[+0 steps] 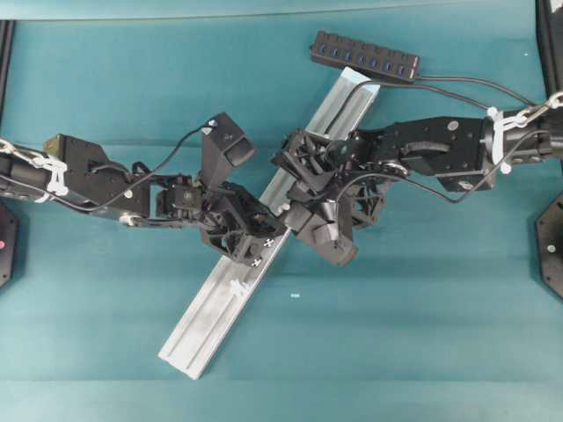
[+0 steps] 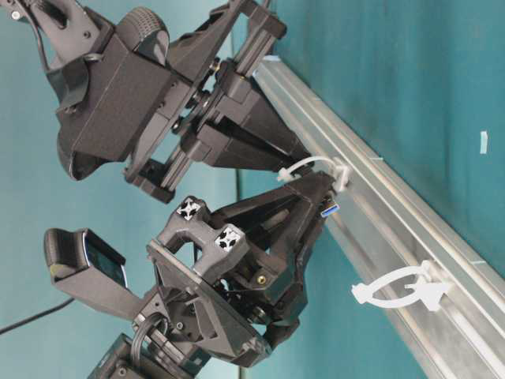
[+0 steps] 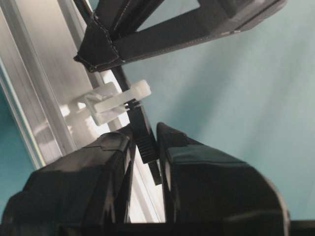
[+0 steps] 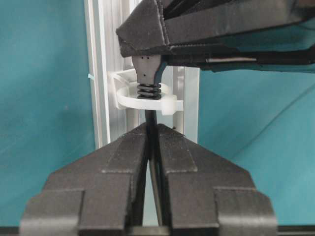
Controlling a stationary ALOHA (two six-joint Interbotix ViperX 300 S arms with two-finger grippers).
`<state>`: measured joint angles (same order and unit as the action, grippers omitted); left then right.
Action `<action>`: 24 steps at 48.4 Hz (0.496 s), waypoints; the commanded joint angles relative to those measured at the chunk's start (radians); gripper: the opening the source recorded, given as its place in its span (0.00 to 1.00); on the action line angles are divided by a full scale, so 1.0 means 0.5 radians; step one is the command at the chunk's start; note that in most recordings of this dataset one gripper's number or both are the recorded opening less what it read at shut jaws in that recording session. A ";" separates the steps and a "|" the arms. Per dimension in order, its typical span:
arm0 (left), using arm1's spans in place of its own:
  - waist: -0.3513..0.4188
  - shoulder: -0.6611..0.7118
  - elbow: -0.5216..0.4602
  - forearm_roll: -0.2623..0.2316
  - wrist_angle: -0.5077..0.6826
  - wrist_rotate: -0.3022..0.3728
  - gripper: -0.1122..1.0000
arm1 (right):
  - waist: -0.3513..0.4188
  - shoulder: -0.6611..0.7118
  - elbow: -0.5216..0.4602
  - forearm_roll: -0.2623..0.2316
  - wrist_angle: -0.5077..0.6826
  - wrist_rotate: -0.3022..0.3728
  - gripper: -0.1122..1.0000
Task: Pass the USB cable through three rings with both arms.
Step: 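Grasp the plug past the second ring with the left gripper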
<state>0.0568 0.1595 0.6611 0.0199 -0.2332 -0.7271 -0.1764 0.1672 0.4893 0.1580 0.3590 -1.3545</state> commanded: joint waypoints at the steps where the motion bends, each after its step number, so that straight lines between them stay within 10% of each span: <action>1: -0.015 -0.015 -0.028 0.006 -0.009 0.000 0.23 | -0.003 0.003 -0.012 0.006 -0.028 0.015 0.17; 18: -0.015 -0.021 -0.018 0.003 -0.006 -0.006 0.23 | -0.003 -0.009 0.006 0.021 -0.021 0.046 0.19; 24: -0.015 -0.025 -0.009 0.003 -0.006 -0.009 0.23 | -0.006 -0.025 0.015 0.055 -0.021 0.135 0.37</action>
<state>0.0568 0.1595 0.6611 0.0184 -0.2301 -0.7317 -0.1779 0.1626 0.5001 0.1764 0.3513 -1.3177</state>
